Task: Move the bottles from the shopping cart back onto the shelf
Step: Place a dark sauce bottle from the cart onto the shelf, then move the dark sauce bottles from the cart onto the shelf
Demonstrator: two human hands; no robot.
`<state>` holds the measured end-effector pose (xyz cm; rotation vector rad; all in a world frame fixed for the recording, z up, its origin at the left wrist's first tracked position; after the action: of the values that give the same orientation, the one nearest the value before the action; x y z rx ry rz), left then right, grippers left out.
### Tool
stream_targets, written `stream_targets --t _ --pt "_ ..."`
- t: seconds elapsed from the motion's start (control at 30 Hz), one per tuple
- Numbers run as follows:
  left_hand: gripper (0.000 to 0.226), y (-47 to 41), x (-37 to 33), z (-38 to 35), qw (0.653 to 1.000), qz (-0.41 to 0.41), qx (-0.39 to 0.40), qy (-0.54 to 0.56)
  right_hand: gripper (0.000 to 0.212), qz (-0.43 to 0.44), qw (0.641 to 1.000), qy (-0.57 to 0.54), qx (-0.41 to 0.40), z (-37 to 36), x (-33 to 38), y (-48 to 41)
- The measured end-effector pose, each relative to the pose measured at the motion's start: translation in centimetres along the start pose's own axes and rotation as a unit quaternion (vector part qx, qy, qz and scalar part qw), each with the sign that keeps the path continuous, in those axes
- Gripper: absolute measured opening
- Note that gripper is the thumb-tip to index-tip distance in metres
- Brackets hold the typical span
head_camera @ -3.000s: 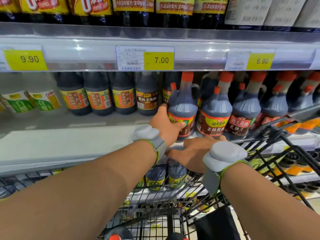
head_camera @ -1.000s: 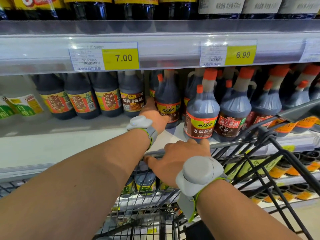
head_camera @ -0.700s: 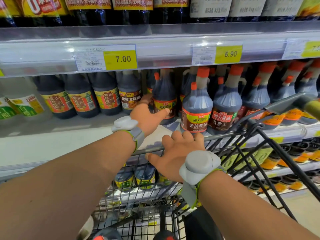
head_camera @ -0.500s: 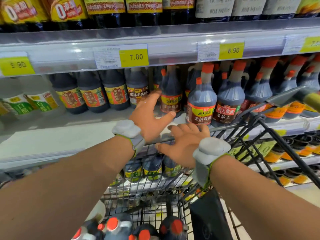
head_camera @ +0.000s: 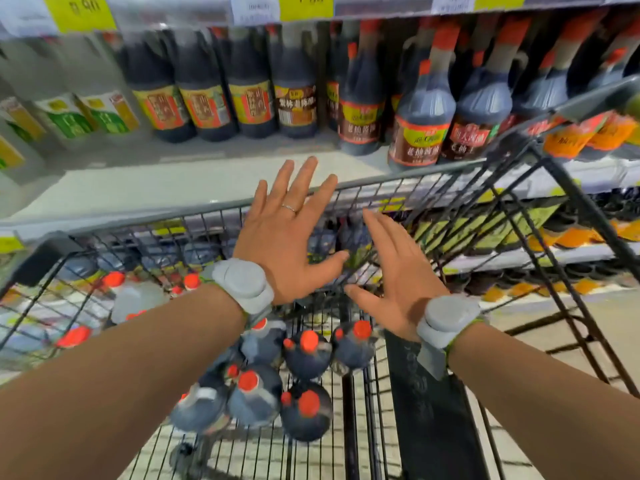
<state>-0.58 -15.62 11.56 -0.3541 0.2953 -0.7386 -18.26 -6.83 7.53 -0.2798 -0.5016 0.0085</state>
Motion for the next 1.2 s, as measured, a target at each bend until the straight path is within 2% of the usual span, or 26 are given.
stream_targets --t 0.3,0.47,0.6,0.77,1.0,1.2 --pt "0.102 6.0 -1.7 -4.2 0.994 -0.016 0.098 0.035 0.112 -0.036 0.992 -0.038 0.116 -5.3 -1.3 5.6" --pt "0.108 8.0 -1.4 -6.9 0.987 -0.004 0.157 0.032 0.111 -0.096 0.984 -0.076 0.13 -7.7 -2.7 6.4" --pt "0.112 8.8 -1.1 -8.2 0.983 0.016 0.176 0.044 0.107 -0.137 0.976 -0.088 0.148 -8.9 -3.1 6.7" --pt "0.118 9.7 -1.3 -9.6 0.977 0.013 0.204 0.054 0.079 -0.193 0.966 -0.036 0.17 -10.3 -3.7 6.7" --pt "0.127 9.9 -1.5 -10.1 0.966 0.02 0.247 0.074 0.016 -0.214 0.962 -0.034 0.168 -9.6 -3.6 6.0" --pt "0.127 9.3 -1.7 -9.3 0.948 0.081 0.262 0.162 0.012 -0.203 0.968 -0.04 0.146 -8.1 -3.7 6.1"
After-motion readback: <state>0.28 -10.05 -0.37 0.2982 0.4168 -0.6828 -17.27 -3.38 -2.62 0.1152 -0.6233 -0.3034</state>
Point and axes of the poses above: each hand's wrist, its own y-axis away from the middle knuckle, its own z-axis out of the back of the hand, x = y × z, the point moved 3 cm from there along -y, towards the middle knuckle, and after that the axes turned 9 degrees about -x, right-handed, at the moved point
